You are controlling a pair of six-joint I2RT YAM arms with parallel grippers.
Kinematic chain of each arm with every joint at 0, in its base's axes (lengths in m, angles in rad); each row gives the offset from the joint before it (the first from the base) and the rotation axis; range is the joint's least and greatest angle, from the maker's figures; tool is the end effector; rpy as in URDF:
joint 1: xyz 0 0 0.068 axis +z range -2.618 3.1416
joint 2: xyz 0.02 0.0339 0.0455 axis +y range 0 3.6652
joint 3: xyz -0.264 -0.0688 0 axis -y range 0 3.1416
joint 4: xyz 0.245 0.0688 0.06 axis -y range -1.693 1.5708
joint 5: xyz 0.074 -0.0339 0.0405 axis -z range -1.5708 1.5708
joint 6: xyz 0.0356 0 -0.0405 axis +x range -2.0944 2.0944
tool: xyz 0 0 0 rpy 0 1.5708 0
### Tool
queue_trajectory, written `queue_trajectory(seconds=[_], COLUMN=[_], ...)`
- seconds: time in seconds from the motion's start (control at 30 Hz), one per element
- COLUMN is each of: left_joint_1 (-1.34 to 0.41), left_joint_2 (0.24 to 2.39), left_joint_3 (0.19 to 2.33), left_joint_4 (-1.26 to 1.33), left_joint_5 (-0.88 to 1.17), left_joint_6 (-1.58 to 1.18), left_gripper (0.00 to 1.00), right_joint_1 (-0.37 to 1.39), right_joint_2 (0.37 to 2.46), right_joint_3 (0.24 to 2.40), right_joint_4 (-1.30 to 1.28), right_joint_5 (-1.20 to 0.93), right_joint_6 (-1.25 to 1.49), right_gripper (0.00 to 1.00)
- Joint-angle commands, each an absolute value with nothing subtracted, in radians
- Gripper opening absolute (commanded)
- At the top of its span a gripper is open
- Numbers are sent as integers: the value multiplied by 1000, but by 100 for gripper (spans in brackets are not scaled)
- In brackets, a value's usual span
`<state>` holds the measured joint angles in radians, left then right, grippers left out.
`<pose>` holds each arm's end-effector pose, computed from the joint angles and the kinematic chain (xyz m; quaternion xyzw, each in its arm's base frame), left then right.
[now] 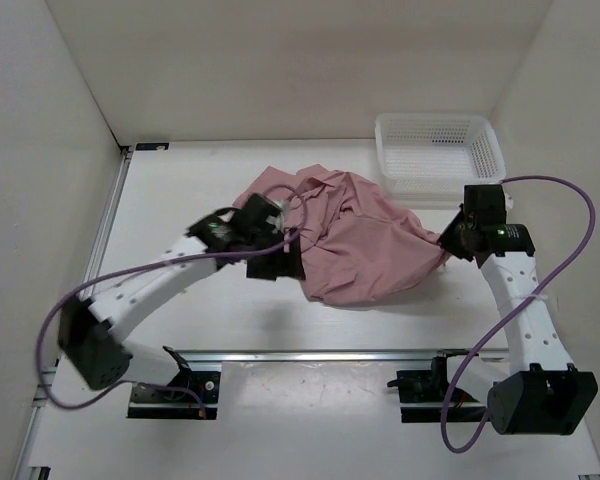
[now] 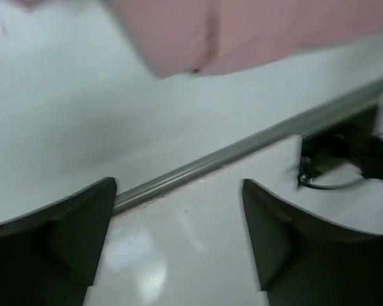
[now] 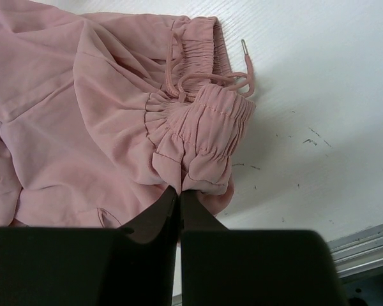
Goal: Fold and stack the trousers
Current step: Flatten the trousers out
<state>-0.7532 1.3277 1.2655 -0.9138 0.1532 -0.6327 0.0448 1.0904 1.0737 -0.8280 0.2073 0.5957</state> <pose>0.1903 -0.1858 0.3240 0.0798 0.9502 -0.2429 0.1780 0.2163 0.0024 0.3221 0.2882 0.8848 0.0194 0.3657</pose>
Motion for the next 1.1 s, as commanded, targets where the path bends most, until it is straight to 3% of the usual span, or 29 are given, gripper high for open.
queue_trajectory(seconds=[0.0,0.3,0.47,0.57,0.6,0.63,0.7,0.83,0.97,1.0,1.07], left_joint_1=[-795,-818,-818,-818,-799,-755,-688,-473,-465,-481,-495], left_joint_2=[1477,1814,1928,1908,1889,1866,1783,1735,1808,1798,1718], left_joint_3=[1157,1311,1321,1348,1348,1357,1380,1732,2457,2514,2391], left_joint_4=[-819,-704,-635,-635,-635,-635,-704,-1041,-1295,-1310,-1203], left_joint_5=[87,65,64,25,2,-9,-46,-218,-96,-69,65], left_joint_6=[-752,-788,-887,-887,-878,-855,-812,-576,-413,-413,-436], left_gripper=[97,100,87,56,40,11,10,10,10,10,10], right_joint_1=[38,38,29,29,29,29,29,29,29,29,29], right_joint_2=[1063,1022,1012,1012,1012,1012,1012,1048,1058,1046,1026], right_joint_3=[1133,1143,1143,1143,1152,1152,1166,1232,1298,1307,1321], right_joint_4=[-798,-827,-827,-827,-827,-827,-827,-805,-796,-796,-796], right_joint_5=[212,202,180,170,170,170,147,101,112,112,155], right_joint_6=[574,543,532,523,523,523,523,523,543,552,552], right_gripper=[0,0,0,0,0,0,0,0,0,0,0])
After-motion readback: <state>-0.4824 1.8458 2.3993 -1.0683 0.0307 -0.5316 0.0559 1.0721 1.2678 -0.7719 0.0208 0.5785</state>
